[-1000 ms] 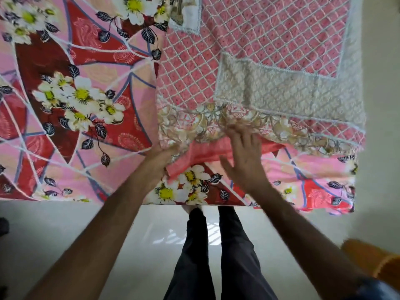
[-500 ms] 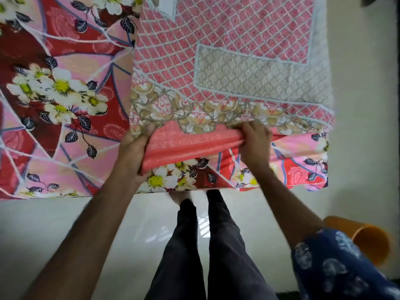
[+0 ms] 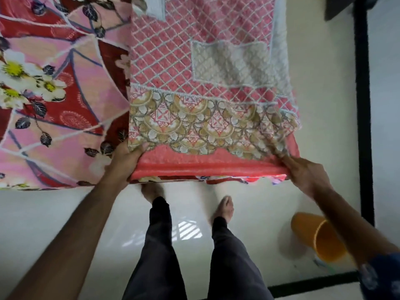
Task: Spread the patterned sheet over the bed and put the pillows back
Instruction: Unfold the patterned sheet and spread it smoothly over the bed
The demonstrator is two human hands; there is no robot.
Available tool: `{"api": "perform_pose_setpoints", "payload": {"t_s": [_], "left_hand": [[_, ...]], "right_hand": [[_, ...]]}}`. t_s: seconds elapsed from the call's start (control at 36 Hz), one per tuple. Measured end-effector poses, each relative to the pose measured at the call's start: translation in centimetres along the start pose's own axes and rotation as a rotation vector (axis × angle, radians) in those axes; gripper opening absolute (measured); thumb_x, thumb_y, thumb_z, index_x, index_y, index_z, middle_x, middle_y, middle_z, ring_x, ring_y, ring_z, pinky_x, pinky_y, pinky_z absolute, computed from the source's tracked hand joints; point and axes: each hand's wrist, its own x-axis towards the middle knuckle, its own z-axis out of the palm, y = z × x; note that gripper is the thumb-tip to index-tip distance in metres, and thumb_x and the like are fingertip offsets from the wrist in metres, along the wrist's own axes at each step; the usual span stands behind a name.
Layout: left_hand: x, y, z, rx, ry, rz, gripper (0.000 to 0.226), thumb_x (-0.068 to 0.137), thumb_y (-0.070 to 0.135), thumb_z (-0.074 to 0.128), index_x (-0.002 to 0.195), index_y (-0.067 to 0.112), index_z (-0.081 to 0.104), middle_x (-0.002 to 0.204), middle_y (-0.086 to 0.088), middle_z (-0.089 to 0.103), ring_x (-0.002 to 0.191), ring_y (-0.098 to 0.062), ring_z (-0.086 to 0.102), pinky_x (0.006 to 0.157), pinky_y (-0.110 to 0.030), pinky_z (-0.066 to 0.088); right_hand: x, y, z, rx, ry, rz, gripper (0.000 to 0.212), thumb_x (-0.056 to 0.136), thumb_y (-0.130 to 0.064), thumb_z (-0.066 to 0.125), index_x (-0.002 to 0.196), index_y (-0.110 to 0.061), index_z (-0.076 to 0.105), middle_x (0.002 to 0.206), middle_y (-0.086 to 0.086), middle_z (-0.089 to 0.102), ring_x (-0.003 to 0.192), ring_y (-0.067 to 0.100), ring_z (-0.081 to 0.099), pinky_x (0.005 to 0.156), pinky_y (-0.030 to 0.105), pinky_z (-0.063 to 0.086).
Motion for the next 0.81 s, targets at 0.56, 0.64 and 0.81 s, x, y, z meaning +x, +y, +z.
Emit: {"api": "perform_pose_setpoints", "payload": {"t_s": [0.56, 0.64, 0.81], "left_hand": [[-7.8, -6.9, 17.0, 1.037, 0.422, 0.363, 0.081, 0.076, 0.019, 0.081, 0.144, 0.012, 0.039, 0.142, -0.02, 0.045, 0.132, -0.042, 0.044, 0.107, -0.058, 0.039], [-6.6, -7.5, 21.0, 1.318, 0.021, 0.423, 0.07, 0.082, 0.034, 0.077, 0.141, 0.014, 0.046, 0.137, -0.013, 0.052, 0.127, -0.036, 0.051, 0.103, -0.051, 0.045], [-4.8, -8.3, 25.9, 1.672, 0.028, 0.479, 0.062, 0.084, 0.045, 0.072, 0.13, 0.009, 0.051, 0.125, -0.015, 0.058, 0.107, -0.036, 0.059, 0.085, -0.047, 0.047]], "right_hand": [[0.4, 7.5, 4.5, 0.295, 0.178, -0.153, 0.046, 0.091, -0.025, 0.068, 0.115, -0.023, 0.029, 0.075, 0.011, 0.07, 0.059, 0.037, 0.066, 0.049, 0.031, 0.036], [-0.5, 7.7, 3.7, 0.222, 0.209, -0.182, 0.047, 0.086, -0.035, 0.075, 0.11, -0.021, 0.038, 0.067, 0.002, 0.066, 0.052, 0.031, 0.062, 0.044, 0.024, 0.023], [-2.4, 9.1, 6.9, 0.33, 0.236, -0.068, 0.058, 0.065, -0.017, 0.083, 0.113, -0.017, 0.051, 0.106, 0.002, 0.055, 0.075, 0.03, 0.063, 0.046, 0.029, 0.039]]}}
